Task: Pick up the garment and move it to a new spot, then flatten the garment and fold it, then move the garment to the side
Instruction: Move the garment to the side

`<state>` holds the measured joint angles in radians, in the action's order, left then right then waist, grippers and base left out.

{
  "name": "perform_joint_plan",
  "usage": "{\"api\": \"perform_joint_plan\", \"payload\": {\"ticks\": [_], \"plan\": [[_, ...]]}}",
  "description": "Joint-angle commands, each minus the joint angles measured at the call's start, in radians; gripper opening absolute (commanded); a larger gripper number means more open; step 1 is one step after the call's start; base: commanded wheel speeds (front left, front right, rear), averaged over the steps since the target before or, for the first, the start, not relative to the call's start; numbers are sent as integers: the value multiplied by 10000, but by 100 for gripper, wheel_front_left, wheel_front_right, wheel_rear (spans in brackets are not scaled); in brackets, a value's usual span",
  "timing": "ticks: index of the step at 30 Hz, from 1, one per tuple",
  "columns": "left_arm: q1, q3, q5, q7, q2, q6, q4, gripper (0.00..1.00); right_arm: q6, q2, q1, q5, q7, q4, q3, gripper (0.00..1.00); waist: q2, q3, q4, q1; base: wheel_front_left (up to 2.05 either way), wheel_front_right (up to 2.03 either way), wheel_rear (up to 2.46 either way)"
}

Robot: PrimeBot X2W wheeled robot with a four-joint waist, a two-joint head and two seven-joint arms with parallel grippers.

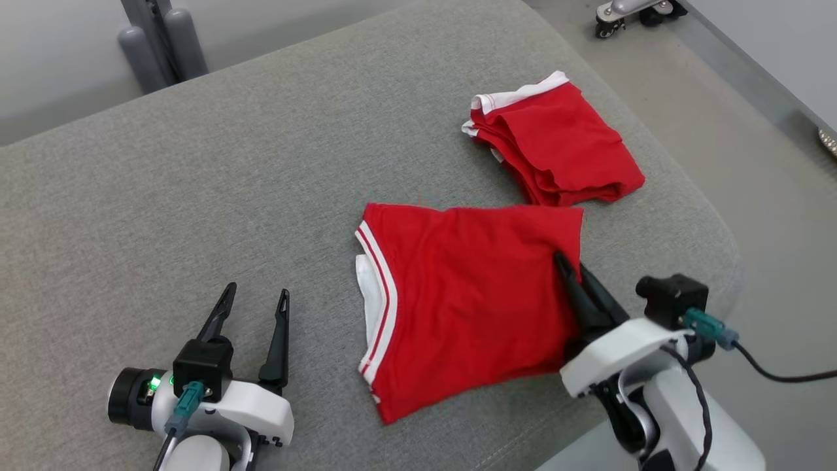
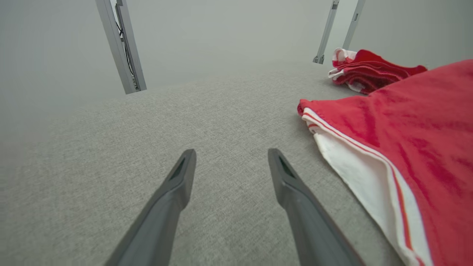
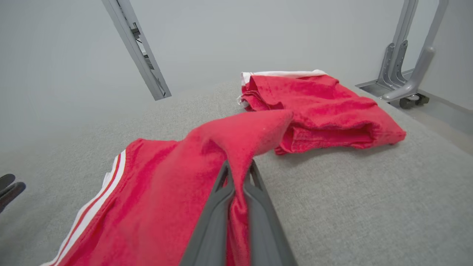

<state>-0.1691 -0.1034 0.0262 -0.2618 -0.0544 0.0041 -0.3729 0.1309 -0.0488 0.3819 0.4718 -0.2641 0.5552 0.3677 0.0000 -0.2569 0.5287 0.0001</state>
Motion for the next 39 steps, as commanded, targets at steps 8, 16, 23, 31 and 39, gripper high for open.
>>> {"api": "perform_joint_plan", "payload": {"ticks": [8, 16, 23, 31, 39], "plan": [[-369, -65, -187, -36, -151, -65, 67, 100, -3, -467, 2698, -1728, 4, 1214, -1263, 0, 0, -544, -1234, -1, 0, 0, 0], [-554, -131, -199, -35, -190, -30, 135, 100, -3, -1643, 4289, -3332, 2, 2827, -2945, 0, 0, -916, -2317, -1, 0, 0, 0], [-701, -264, -213, -15, -180, -8, 206, 100, -5, -2805, 5133, -4889, 2, 4227, -4580, 0, 0, -1279, -3142, -1, 0, 0, 0], [-866, -282, -190, -13, -210, 91, 221, 100, -3, -3565, 5430, -6909, 4, 4532, -6661, 100, 0, -1545, -3636, -1, 0, 0, 0], [-785, -231, -3, -15, -135, 232, 247, 100, -3, -2522, 4996, -7670, 4, 2983, -8013, 100, 0, -1246, -3790, -1, 0, 0, 0]]}}
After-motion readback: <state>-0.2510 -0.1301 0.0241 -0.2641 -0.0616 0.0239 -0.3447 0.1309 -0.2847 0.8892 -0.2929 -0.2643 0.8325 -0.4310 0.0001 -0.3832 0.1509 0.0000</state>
